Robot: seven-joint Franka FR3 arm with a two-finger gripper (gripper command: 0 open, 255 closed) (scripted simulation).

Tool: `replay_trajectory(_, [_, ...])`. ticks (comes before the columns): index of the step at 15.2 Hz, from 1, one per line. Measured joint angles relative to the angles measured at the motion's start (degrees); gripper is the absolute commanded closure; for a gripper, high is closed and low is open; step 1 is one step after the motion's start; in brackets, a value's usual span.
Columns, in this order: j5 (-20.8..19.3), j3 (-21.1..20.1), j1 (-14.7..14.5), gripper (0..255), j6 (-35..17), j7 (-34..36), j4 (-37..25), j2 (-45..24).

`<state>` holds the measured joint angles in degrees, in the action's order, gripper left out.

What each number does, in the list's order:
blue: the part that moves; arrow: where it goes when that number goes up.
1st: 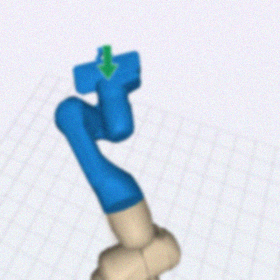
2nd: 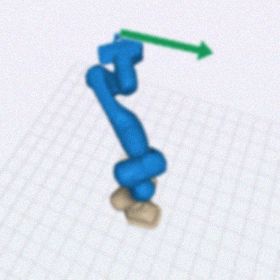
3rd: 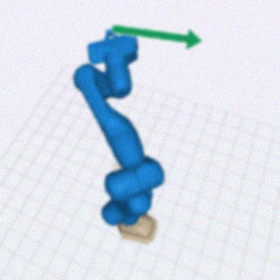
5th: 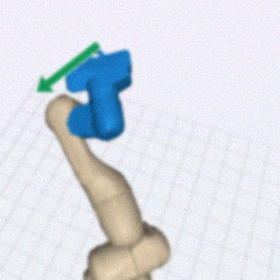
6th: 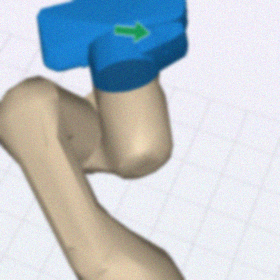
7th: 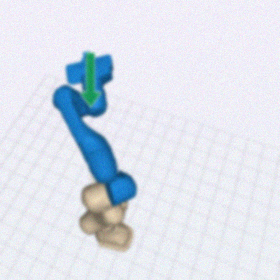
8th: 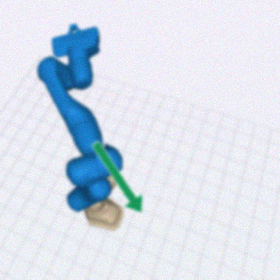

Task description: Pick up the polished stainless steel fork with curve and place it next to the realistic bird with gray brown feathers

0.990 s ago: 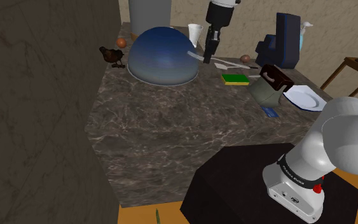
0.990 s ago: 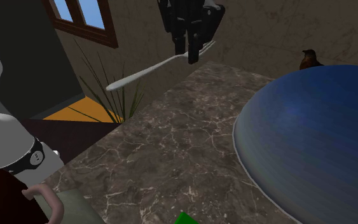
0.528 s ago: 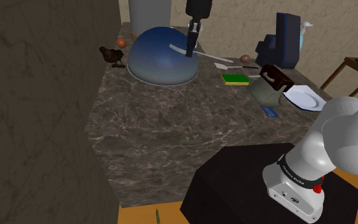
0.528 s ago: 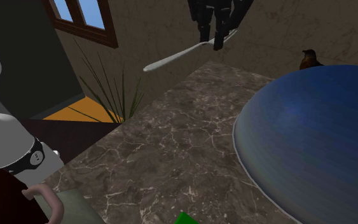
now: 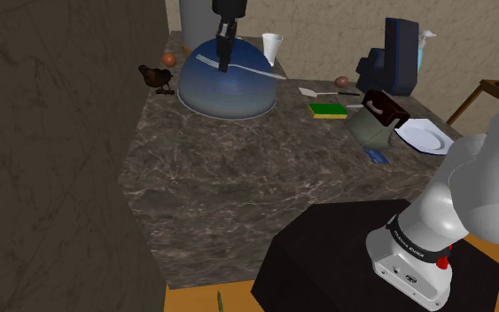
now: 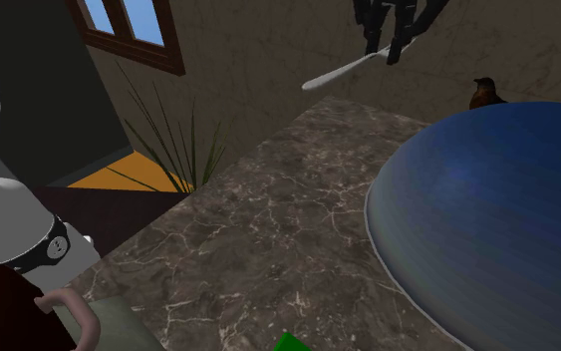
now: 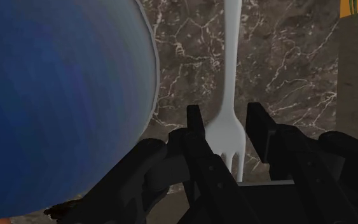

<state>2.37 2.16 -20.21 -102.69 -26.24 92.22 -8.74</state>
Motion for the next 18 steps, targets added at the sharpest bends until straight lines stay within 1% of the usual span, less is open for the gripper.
replay_trajectory(3, [0.05, -0.55, -0.72, 255, 2.19, 1.4, -9.21, -6.99])
replay_trajectory(7, [0.07, -1.0, -1.36, 255, 7.84, 2.78, -26.02, -18.07])
replay_trajectory(8, [0.07, -1.04, -1.44, 255, 8.38, 2.95, -28.09, -19.62])
replay_trajectory(10, [0.05, -1.09, -1.6, 255, 7.47, 3.13, -27.67, -20.1])
replay_trajectory(18, [0.08, -1.1, -1.68, 255, 1.14, 2.93, -20.73, -19.48])
